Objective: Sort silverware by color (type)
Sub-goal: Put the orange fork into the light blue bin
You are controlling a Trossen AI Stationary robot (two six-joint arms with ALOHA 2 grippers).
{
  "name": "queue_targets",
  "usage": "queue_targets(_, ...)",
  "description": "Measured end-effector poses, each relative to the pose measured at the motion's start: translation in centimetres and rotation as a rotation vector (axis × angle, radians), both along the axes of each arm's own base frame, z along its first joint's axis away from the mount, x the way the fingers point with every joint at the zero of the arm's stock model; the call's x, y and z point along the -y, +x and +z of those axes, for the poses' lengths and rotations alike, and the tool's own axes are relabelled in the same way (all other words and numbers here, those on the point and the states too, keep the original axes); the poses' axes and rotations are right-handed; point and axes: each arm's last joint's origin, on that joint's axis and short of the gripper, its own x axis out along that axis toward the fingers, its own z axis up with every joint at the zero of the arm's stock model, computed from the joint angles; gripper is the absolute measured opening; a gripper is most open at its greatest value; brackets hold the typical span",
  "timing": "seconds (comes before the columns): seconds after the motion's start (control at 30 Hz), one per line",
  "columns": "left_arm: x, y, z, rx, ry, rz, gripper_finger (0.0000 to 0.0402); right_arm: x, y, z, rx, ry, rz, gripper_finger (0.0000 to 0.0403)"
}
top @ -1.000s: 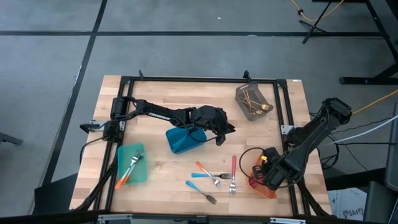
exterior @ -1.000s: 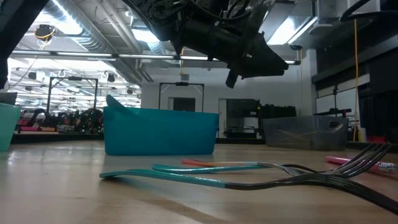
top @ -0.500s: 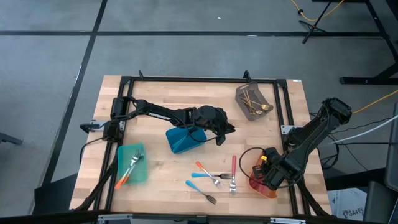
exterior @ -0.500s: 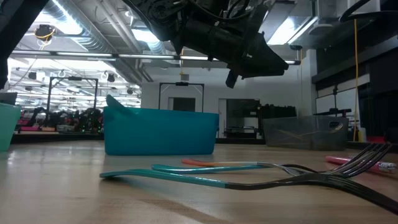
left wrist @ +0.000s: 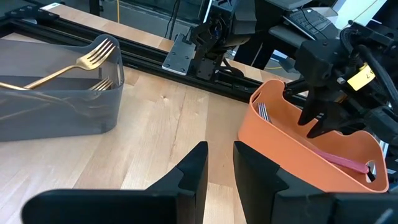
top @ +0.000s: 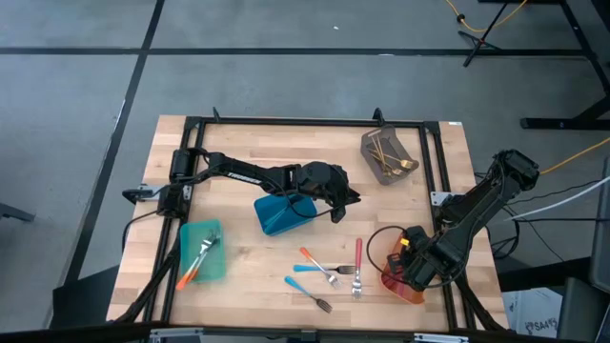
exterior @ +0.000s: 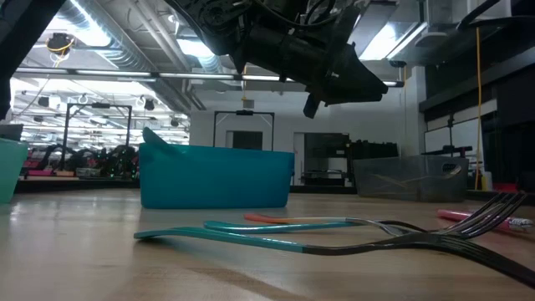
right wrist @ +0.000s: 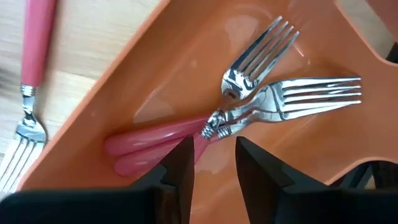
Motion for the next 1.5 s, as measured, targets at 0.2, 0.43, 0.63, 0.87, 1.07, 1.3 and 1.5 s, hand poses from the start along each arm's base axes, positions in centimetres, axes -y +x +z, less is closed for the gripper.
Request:
queue_targets(0.2,0.0,0.0,0.0,0.0,0.011,-0.004,0.0069,-0.1,-0.1,0.0,-0.038,0.035,0.004,0.0104)
queue_targets(0.43,0.8,0.0,0.0,0.002,0.065,-0.039,0.0069,-0.3,0.1,0.6,-0.022,0.037,0.003,0.0104)
queue_targets(0.63,1.8,0.1,0.0,0.004,0.102,-0.075,0.0069,-0.3,0.3,2.5,-0.007,0.003,0.002,0.0104)
queue_targets(0.87,3.0,0.1,0.0,0.005,0.106,-0.108,0.0069,-0.1,0.5,5.6,0.06,-0.091,0.039,0.0104)
queue_targets(1.07,3.8,-0.1,0.3,0.038,0.129,-0.323,0.0069,-0.2,1.0,7.0,0.17,-0.152,0.111,0.0104)
queue_targets(1.3,4.5,-0.6,0.1,-0.015,0.072,-0.459,0.0069,0.0,1.3,7.3,0.245,-0.234,0.161,0.0104)
queue_targets(1.5,4.9,-1.6,-1.6,-0.193,0.143,-0.537,0.0069,0.1,1.4,7.4,0.298,-0.301,0.203,0.0104)
